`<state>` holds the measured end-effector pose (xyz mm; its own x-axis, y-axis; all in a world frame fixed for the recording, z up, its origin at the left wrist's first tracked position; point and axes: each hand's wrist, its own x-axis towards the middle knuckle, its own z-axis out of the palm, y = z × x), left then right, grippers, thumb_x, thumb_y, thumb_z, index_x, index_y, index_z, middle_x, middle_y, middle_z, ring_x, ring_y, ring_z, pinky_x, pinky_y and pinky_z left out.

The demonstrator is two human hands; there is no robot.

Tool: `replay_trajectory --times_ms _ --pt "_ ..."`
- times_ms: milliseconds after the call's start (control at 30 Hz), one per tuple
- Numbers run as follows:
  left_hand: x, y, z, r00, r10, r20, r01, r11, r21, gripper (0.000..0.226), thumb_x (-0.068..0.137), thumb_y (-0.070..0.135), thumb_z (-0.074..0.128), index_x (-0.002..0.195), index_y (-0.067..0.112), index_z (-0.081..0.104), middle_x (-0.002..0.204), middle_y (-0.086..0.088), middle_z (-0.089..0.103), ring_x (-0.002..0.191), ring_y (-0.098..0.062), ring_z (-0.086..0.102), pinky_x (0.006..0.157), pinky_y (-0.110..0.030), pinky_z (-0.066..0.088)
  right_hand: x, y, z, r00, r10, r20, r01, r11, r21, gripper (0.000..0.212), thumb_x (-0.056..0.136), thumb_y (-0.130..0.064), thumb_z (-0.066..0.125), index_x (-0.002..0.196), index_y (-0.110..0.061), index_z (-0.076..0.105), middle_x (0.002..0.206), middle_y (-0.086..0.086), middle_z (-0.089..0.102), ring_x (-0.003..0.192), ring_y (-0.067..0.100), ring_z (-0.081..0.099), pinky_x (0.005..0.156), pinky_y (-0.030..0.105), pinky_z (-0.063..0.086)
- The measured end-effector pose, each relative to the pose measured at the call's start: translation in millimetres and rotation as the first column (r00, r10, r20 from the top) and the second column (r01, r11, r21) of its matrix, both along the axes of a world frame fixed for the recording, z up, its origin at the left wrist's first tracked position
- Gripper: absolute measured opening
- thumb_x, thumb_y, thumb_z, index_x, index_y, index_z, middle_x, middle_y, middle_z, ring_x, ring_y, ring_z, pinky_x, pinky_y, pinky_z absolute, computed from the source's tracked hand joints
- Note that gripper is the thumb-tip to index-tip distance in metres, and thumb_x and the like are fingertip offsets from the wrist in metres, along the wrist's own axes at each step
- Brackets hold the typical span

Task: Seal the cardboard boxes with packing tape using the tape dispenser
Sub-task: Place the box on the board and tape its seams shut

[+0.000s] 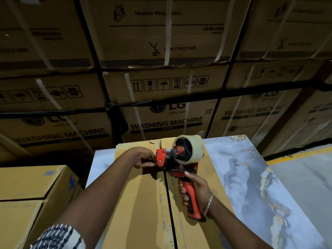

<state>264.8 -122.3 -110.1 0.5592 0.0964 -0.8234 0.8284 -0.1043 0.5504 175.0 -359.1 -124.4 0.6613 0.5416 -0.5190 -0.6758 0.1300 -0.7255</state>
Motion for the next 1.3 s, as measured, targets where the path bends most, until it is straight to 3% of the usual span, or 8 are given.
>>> replay_trajectory --times_ms 167,300,400,600,767,900,1067,1300 --pt "19.9 -1.1 13.4 0.986 -0.167 -0.019 0.167 0.963 0.214 0.02 0.099 0.001 0.05 0.082 0.001 0.061 0.064 -0.008 0.064 0.045 -0.008 0.06 0.039 -0.013 0.044 3.2 7.3 1.8 0.999 -0.031 -0.007 0.031 0.999 -0.017 0.054 0.078 -0.064 0.06 0.063 -0.012 0.055 0.057 0.003 0.043 0.04 0.015 0.036 0.043 0.023 0.029" --pt "34.3 1.9 25.9 0.958 -0.268 -0.097 0.284 0.926 0.247 0.012 0.097 0.001 0.055 0.093 -0.001 0.066 0.086 -0.01 0.07 0.064 -0.009 0.067 0.047 -0.014 0.051 6.4 14.8 -4.2 0.998 -0.043 0.04 0.042 0.999 0.009 0.057 0.065 -0.068 0.066 0.066 -0.012 0.055 0.058 0.004 0.044 0.041 0.016 0.038 0.044 0.024 0.031" --pt "45.4 2.3 32.2 0.937 -0.337 -0.091 0.349 0.9 0.259 0.022 0.096 0.0 0.055 0.075 0.001 0.062 0.064 -0.008 0.066 0.053 -0.009 0.065 0.051 -0.016 0.051 10.1 19.8 -5.6 0.997 -0.065 0.052 0.065 0.998 0.014 0.059 0.061 -0.068 0.069 0.067 -0.011 0.054 0.059 0.005 0.043 0.04 0.016 0.038 0.044 0.024 0.031" --pt "62.0 -2.8 26.8 0.883 -0.445 0.148 0.358 0.844 0.4 0.014 0.086 -0.006 0.062 0.094 -0.003 0.073 0.068 -0.011 0.063 0.056 -0.018 0.061 0.052 -0.026 0.051 15.8 30.6 -4.1 0.991 -0.122 0.064 0.126 0.99 -0.065 0.055 0.072 -0.067 0.063 0.063 -0.014 0.054 0.059 0.004 0.044 0.042 0.017 0.037 0.045 0.024 0.031" --pt "76.5 -3.4 24.3 0.721 -0.654 0.229 0.39 0.656 0.646 0.017 0.088 0.0 0.065 0.09 0.012 0.077 0.076 0.0 0.066 0.06 -0.006 0.057 0.049 -0.016 0.043 25.6 44.0 2.3 0.979 -0.189 0.081 0.198 0.971 -0.131 0.056 0.084 -0.064 0.056 0.06 -0.013 0.053 0.057 0.006 0.045 0.041 0.018 0.039 0.045 0.024 0.031" --pt "96.5 3.7 20.4 0.712 -0.624 0.322 0.25 0.654 0.714 0.017 0.087 0.004 0.072 0.077 0.017 0.074 0.081 0.001 0.07 0.069 -0.004 0.062 0.046 -0.012 0.042 32.2 48.8 3.2 0.969 -0.232 0.081 0.241 0.96 -0.139 0.06 0.093 -0.061 0.052 0.058 -0.012 0.051 0.056 0.009 0.044 0.04 0.019 0.038 0.043 0.024 0.031" --pt "114.8 -6.0 6.0 0.689 -0.653 0.313 0.215 0.597 0.773 0.018 0.086 0.01 0.075 0.072 0.021 0.07 0.078 0.005 0.066 0.082 -0.012 0.063 0.065 -0.022 0.043 37.3 56.4 1.1 0.959 -0.262 0.112 0.277 0.949 -0.153 0.06 0.092 -0.063 0.052 0.06 -0.011 0.05 0.057 0.01 0.044 0.042 0.021 0.038 0.044 0.026 0.031" --pt "131.7 -2.5 -1.6 0.676 -0.666 0.316 0.248 0.61 0.753 0.014 0.091 0.004 0.066 0.091 0.015 0.075 0.097 -0.001 0.065 0.092 -0.015 0.06 0.074 -0.028 0.049 33.4 61.3 -0.3 0.956 -0.262 0.129 0.284 0.937 -0.202 0.056 0.092 -0.059 0.054 0.067 -0.008 0.052 0.057 0.01 0.047 0.041 0.02 0.039 0.044 0.025 0.033"
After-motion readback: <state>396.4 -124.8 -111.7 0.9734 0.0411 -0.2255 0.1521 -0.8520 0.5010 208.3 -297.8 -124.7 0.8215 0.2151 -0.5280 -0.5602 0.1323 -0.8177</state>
